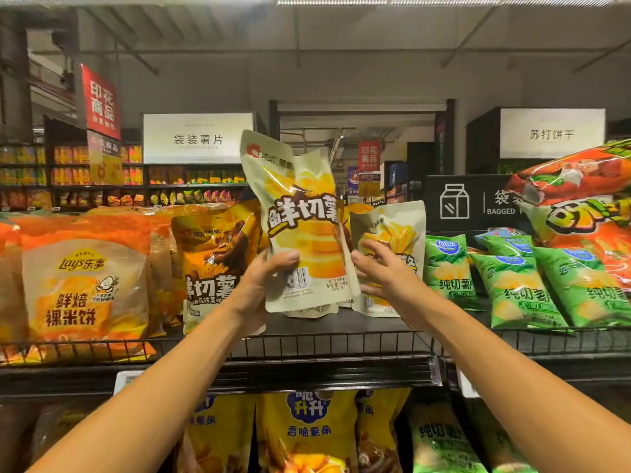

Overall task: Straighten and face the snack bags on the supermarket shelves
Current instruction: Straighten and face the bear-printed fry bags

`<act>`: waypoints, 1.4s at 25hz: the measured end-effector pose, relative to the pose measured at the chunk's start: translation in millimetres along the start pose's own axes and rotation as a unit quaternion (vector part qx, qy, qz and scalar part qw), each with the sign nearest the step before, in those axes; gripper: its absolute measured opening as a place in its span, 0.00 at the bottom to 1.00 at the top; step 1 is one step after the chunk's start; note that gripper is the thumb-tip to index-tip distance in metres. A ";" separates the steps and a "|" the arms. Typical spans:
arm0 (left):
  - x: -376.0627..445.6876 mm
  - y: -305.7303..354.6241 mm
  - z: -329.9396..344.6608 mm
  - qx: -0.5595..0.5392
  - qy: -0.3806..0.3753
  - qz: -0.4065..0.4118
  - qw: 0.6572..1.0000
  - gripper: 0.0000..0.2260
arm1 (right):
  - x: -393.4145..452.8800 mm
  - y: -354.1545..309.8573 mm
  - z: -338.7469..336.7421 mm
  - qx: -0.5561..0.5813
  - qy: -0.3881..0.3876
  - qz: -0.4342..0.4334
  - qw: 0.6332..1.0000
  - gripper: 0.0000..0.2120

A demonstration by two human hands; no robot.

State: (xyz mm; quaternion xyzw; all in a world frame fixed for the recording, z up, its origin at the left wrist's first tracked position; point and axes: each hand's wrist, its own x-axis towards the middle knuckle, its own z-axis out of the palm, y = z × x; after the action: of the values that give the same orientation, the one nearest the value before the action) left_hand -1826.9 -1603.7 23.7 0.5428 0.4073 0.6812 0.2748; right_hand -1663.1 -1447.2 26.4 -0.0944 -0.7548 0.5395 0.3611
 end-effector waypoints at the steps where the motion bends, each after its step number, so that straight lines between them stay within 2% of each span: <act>1: 3.1 -0.9 -3.1 0.020 -0.012 -0.006 1.000 0.40 | 2.7 3.2 -1.9 -0.002 -0.014 0.009 1.000 0.45; 4: 15.3 -6.7 -11.8 0.081 0.012 -0.015 0.997 0.31 | 7.1 14.5 -3.6 -0.032 -0.016 -0.005 0.999 0.33; 7: 20.7 -14.1 -24.0 0.160 0.039 -0.014 0.986 0.15 | 11.5 24.2 -8.4 -0.030 0.038 -0.018 0.999 0.28; 9: 22.0 -21.1 -30.9 0.215 0.052 -0.036 0.975 0.09 | 16.1 29.9 -11.5 -0.052 0.054 -0.015 0.997 0.25; 10: 22.7 -24.9 -32.8 0.233 0.064 -0.046 0.969 0.10 | 18.1 32.2 -12.2 -0.073 0.053 -0.011 0.996 0.24; 13: 26.1 -36.4 -33.5 0.245 0.100 -0.073 0.962 0.27 | 22.2 38.8 -11.2 -0.128 0.044 0.003 0.991 0.25; 14: 26.8 -39.5 -34.1 0.248 0.104 -0.082 0.960 0.30 | 23.0 42.1 -10.9 -0.141 0.043 0.006 0.989 0.25; 18: 27.7 -46.7 -36.3 0.269 0.062 -0.112 0.955 0.20 | 26.6 51.5 -12.6 -0.176 0.026 0.028 0.984 0.30; 22: 29.1 -46.2 -32.6 0.314 0.051 -0.140 0.938 0.30 | 34.4 53.0 -19.2 -0.188 0.009 0.049 0.981 0.29; 26: 27.6 -47.9 -31.7 0.327 0.038 -0.173 0.928 0.27 | 35.4 58.2 -20.1 -0.170 -0.004 0.047 0.984 0.26; 32: 26.3 -48.5 -30.6 0.328 0.053 -0.194 0.923 0.33 | 35.4 61.6 -20.8 -0.159 -0.029 0.041 0.986 0.24; 34: 24.3 -47.8 -28.0 0.344 0.074 -0.175 0.920 0.31 | 31.8 59.8 -20.9 -0.180 -0.039 0.039 0.982 0.30; 35: 23.3 -46.7 -25.6 0.361 0.094 -0.151 0.915 0.28 | 29.9 58.2 -21.4 -0.205 -0.031 0.037 0.978 0.36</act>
State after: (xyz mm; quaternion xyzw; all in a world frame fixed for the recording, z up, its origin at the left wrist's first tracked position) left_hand -1860.9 -1567.0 -6.2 0.4706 0.7267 0.4858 0.1205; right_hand -1685.2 -1392.1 -8.4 -0.1773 -0.8559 0.3892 0.2907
